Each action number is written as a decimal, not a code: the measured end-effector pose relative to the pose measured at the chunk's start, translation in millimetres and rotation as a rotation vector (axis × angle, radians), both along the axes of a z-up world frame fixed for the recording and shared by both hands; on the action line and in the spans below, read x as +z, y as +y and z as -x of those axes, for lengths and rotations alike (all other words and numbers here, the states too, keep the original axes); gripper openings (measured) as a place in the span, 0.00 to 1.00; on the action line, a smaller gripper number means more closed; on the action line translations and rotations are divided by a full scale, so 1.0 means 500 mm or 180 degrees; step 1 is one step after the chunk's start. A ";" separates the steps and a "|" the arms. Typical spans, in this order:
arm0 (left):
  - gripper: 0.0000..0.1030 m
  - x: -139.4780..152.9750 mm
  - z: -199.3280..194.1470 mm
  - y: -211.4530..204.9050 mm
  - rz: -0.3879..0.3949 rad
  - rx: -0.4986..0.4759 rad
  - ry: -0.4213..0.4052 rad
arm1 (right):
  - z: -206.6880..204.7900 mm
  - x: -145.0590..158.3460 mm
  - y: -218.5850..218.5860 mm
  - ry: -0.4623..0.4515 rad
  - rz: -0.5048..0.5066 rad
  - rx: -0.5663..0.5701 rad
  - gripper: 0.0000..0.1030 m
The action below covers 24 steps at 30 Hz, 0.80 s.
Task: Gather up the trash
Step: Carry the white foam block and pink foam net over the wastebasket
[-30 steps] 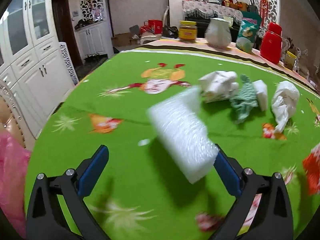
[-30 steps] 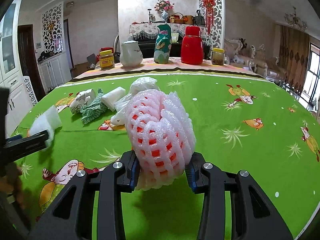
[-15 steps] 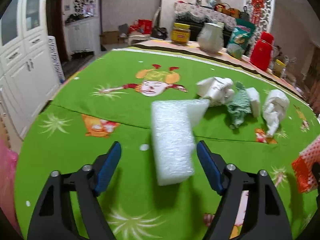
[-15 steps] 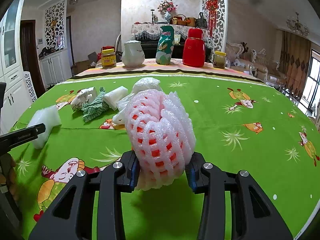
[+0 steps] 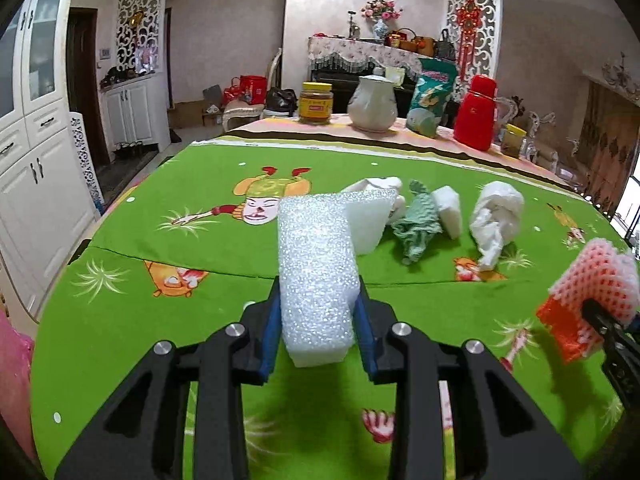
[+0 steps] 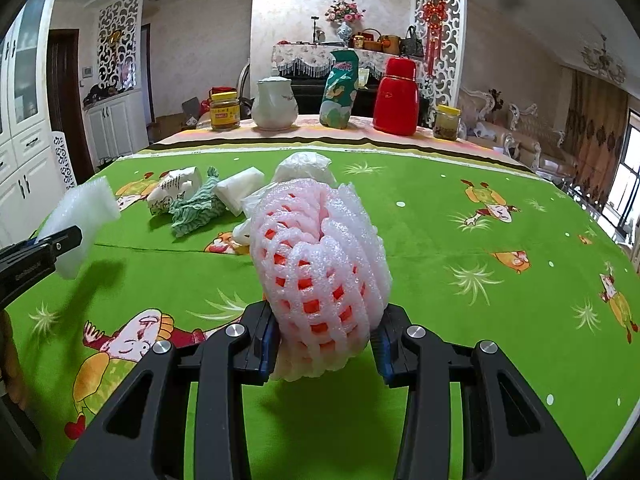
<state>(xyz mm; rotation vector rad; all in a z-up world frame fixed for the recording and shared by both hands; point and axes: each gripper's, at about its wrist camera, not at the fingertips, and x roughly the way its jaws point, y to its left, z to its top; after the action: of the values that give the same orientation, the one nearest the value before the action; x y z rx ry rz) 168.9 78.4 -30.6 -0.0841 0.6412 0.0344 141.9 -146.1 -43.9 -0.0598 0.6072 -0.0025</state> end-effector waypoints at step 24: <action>0.31 0.068 0.323 0.008 -0.0258 -0.0042 -0.0612 | 0.161 0.064 0.093 -0.0170 0.0016 0.0582 0.38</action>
<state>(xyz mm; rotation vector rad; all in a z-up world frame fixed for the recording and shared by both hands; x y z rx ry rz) 7.5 82.3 3.4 -0.0047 0.4476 0.0390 61.5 -99.4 -12.0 -0.1194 0.5465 0.1710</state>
